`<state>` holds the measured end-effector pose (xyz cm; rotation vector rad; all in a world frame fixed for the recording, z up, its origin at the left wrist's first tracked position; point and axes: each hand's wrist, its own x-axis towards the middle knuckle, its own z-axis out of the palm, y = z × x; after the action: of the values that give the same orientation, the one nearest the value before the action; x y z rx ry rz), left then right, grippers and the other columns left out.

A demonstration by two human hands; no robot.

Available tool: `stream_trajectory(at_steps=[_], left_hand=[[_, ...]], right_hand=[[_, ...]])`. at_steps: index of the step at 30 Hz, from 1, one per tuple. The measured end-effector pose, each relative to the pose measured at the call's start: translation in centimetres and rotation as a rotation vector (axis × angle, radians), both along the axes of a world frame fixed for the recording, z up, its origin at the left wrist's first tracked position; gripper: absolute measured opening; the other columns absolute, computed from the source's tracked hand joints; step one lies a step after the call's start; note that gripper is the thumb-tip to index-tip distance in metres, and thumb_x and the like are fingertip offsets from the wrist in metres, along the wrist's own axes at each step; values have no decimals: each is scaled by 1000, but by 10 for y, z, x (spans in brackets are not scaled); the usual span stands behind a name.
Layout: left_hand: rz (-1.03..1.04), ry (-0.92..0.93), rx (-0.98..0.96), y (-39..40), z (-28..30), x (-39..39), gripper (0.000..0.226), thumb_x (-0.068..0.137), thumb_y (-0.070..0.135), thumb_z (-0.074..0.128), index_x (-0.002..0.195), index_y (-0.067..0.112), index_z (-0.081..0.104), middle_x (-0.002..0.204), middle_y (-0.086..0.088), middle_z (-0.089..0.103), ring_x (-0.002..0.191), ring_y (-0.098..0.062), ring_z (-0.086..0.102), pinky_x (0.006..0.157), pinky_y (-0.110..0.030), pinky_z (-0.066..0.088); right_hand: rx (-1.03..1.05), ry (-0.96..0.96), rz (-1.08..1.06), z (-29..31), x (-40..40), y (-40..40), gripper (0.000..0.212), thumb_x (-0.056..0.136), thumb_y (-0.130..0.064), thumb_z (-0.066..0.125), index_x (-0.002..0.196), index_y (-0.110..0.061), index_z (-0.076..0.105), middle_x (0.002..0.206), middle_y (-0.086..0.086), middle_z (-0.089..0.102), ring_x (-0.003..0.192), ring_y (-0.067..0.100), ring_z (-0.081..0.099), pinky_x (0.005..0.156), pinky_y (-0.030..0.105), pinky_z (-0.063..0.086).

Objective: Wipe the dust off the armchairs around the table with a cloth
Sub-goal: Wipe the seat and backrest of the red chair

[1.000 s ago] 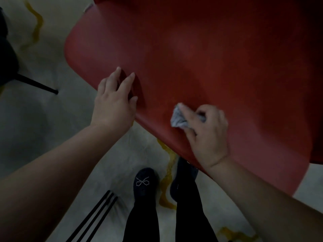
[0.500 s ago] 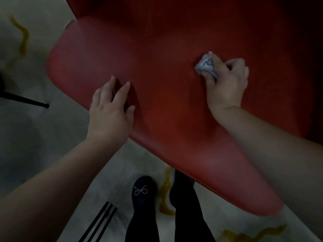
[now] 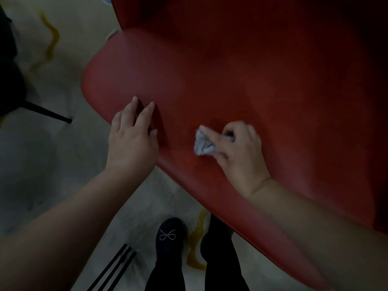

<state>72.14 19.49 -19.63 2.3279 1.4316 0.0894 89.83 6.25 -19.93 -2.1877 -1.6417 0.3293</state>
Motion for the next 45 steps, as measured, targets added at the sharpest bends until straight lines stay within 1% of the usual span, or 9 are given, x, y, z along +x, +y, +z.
stream_trajectory(at_steps=[5, 10, 16, 21, 24, 28, 31, 39, 45], left_hand=[[61, -7, -6, 5, -4, -11, 57, 93, 18, 52, 147, 20, 34, 156, -11, 21, 140, -34, 20, 116, -43, 15], [129, -36, -15, 12, -8, -22, 57, 92, 14, 52, 147, 18, 35, 156, -13, 22, 141, -32, 20, 116, -42, 16], [122, -34, -44, 6, -6, -23, 57, 91, 11, 53, 146, 16, 38, 155, -15, 23, 139, -34, 22, 115, -44, 19], [-9, 15, -53, -7, 8, -16, 54, 93, 13, 51, 145, 14, 39, 154, -17, 25, 139, -37, 24, 115, -47, 20], [-77, 58, -69, -18, 21, -10, 54, 93, 17, 52, 145, 16, 38, 154, -14, 27, 137, -34, 24, 115, -45, 21], [-130, 124, -79, -27, 46, -2, 55, 93, 21, 50, 147, 17, 35, 155, -13, 25, 138, -33, 22, 116, -42, 17], [-164, 152, -73, -31, 69, 8, 57, 92, 22, 49, 147, 17, 35, 154, -14, 25, 138, -33, 23, 117, -43, 18], [-244, 193, -66, -42, 139, 36, 55, 90, 22, 55, 143, 15, 41, 149, -14, 35, 134, -33, 32, 112, -45, 27], [-285, 197, -44, -44, 205, 41, 55, 91, 25, 52, 143, 12, 40, 149, -15, 35, 134, -33, 34, 111, -45, 27]], right_hand=[[31, -26, -172, -6, 12, 82, 45, 87, -36, 61, 132, -38, 54, 109, 9, 49, 97, 27, 45, 86, 39, 40], [10, -50, -145, -11, -8, 138, 48, 86, -39, 62, 132, -45, 51, 112, 3, 47, 102, 23, 43, 86, 35, 37], [-37, -32, 220, -1, -27, 83, 46, 82, -23, 62, 126, -38, 61, 105, 9, 54, 95, 31, 48, 77, 39, 37], [-136, -7, 298, 8, -13, 15, 44, 86, -23, 63, 127, -38, 60, 103, 10, 55, 90, 29, 50, 77, 42, 42], [-173, -10, 202, 15, 12, -17, 50, 81, -19, 70, 127, -36, 60, 99, 10, 55, 87, 29, 52, 75, 43, 43], [-262, 21, -82, 34, 45, -40, 45, 85, -30, 67, 127, -41, 58, 104, 4, 51, 95, 24, 49, 85, 38, 38], [-223, 80, -293, 59, 55, -43, 46, 87, -38, 64, 132, -40, 54, 105, -1, 47, 97, 19, 47, 89, 43, 43], [-61, 294, -547, 135, 64, -45, 47, 86, -39, 67, 130, -41, 54, 96, -10, 42, 92, 13, 50, 90, 39, 48], [-14, 427, -693, 194, 75, -58, 46, 86, -34, 68, 131, -36, 56, 102, -5, 44, 95, 16, 55, 95, 36, 47]])
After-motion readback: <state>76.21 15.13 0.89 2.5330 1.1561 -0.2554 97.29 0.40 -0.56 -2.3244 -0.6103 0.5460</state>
